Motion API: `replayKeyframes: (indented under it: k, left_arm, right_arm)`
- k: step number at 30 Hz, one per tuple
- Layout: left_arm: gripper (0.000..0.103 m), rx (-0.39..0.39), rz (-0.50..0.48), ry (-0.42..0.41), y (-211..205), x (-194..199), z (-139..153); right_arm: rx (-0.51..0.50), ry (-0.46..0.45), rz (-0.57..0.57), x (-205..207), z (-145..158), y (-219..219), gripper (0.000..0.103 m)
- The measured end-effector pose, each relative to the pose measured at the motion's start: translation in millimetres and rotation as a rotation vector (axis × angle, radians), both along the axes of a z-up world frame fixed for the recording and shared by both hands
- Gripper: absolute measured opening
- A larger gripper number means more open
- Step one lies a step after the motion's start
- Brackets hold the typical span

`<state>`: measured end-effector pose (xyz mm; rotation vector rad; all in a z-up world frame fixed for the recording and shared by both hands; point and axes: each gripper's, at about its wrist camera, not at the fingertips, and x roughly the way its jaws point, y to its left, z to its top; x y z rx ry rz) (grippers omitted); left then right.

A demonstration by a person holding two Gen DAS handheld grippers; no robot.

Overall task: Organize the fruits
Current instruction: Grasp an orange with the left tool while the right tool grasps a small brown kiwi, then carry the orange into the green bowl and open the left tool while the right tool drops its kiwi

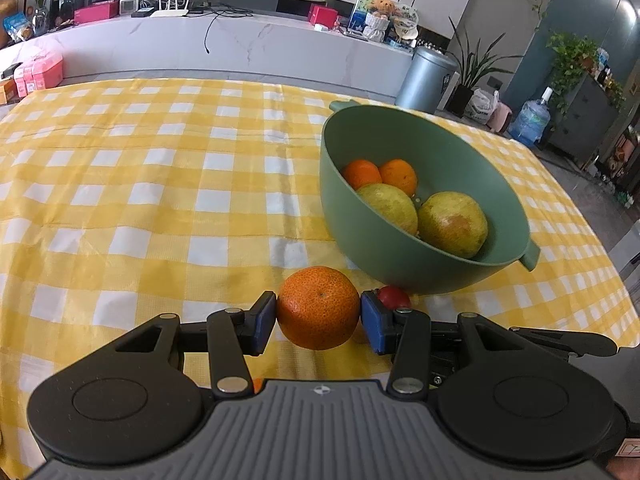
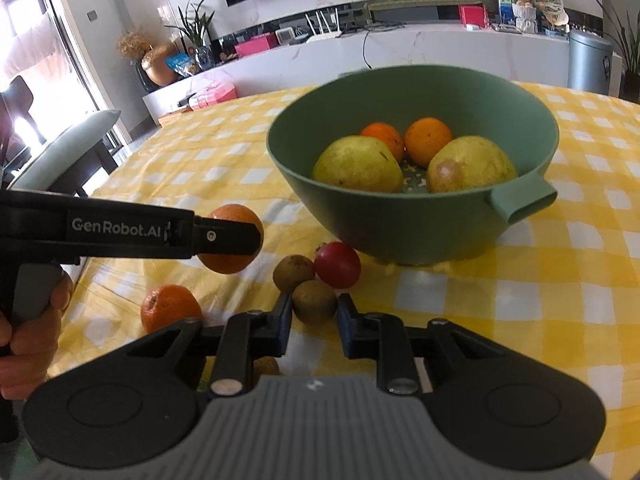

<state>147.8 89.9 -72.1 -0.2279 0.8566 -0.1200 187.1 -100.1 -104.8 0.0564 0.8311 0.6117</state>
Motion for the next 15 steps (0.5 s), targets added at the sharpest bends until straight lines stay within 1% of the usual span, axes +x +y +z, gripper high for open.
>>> replayKeyframes:
  k: [4,8,12,15]
  left_arm:
    - [0.052,0.006,0.011,-0.017,-0.4,-6.6,5.8]
    - [0.052,0.006,0.017,-0.05,-1.1,-13.0,15.2]
    - [0.052,0.01,0.019,-0.081,-3.7,-19.4,26.4]
    - [0.052,0.008,0.0,-0.114,-8.5,-22.3,37.2]
  right_arm:
    - [0.005,-0.025,-0.001,-7.4,7.2,-3.9,0.02]
    - [0.006,-0.065,0.001,-16.3,16.5,-8.1,0.02]
    - [0.006,-0.116,0.002,-27.4,28.0,-13.9,0.02]
    - [0.01,-0.164,-0.006,-34.0,38.9,-20.6,0.02]
